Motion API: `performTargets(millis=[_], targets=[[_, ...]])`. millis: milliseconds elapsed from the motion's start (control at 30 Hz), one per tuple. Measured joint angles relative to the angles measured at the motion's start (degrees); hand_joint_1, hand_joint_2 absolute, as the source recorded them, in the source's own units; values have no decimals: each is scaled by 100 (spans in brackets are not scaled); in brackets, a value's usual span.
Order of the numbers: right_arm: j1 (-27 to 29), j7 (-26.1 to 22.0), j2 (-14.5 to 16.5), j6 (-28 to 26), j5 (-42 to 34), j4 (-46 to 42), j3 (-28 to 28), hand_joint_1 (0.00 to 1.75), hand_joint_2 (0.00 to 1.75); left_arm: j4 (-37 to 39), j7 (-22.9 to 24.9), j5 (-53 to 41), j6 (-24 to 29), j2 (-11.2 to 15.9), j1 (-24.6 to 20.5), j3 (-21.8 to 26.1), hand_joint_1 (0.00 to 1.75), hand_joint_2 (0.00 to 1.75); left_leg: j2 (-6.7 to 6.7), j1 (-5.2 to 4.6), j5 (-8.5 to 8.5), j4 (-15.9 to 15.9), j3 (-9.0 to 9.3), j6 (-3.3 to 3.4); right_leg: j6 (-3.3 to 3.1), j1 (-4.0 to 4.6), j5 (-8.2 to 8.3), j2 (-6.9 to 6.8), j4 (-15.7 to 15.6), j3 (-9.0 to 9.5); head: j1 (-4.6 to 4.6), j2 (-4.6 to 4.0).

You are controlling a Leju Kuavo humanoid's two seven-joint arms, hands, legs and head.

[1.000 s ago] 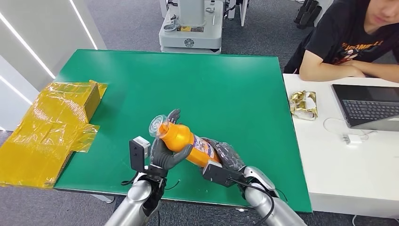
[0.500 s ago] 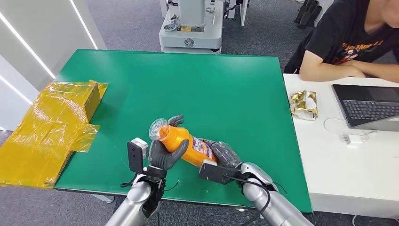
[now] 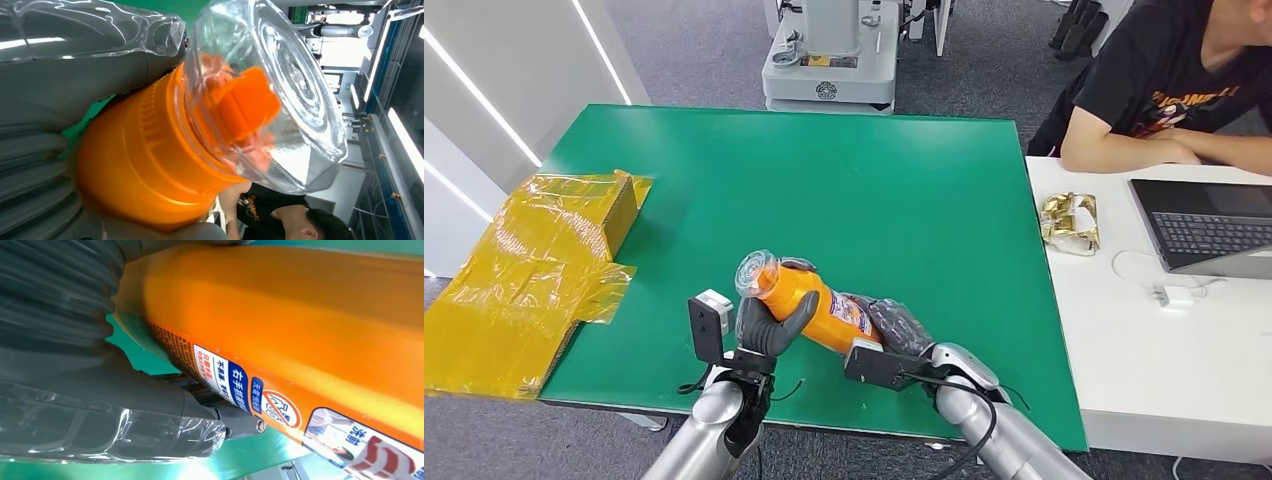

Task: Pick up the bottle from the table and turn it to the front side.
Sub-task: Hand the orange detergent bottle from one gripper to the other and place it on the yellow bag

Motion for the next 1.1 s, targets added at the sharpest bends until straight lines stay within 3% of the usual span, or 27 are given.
performTargets(millis=[133, 167, 633, 900, 1100], targets=[[-11, -22, 19, -21, -20, 11, 5, 7, 175, 4, -46, 67, 57, 3, -2, -5, 175, 175, 0, 0, 0, 0, 0, 0, 0, 0, 0, 0, 0, 0, -1, 0], [-13, -33, 23, -37, -19, 7, 11, 0, 175, 4, -49, 76, 66, 3, -2, -5, 175, 175, 0, 0, 0, 0, 0, 0, 0, 0, 0, 0, 0, 0, -1, 0], [189, -114, 32, -457, -198, -506, 52, 0, 175, 4, -51, 102, 97, 5, 5, -5, 175, 175, 1, 0, 0, 0, 0, 0, 0, 0, 0, 2, -1, -3, -1, 0], [1187, 110, -29, -2234, -296, -1920, -178, 0, 175, 4, -57, 103, 243, 7, 9, -2, 175, 175, -1, 0, -7, 0, -1, -3, 0, 0, -10, 0, -2, -4, -1, 0], [2167, 31, -43, -2906, -633, -3191, -416, 0, 175, -80, -172, 109, 401, 5, 21, 21, 175, 175, -2, 0, -15, -1, -2, -9, -2, 0, -18, -2, -1, -4, -1, 0]])
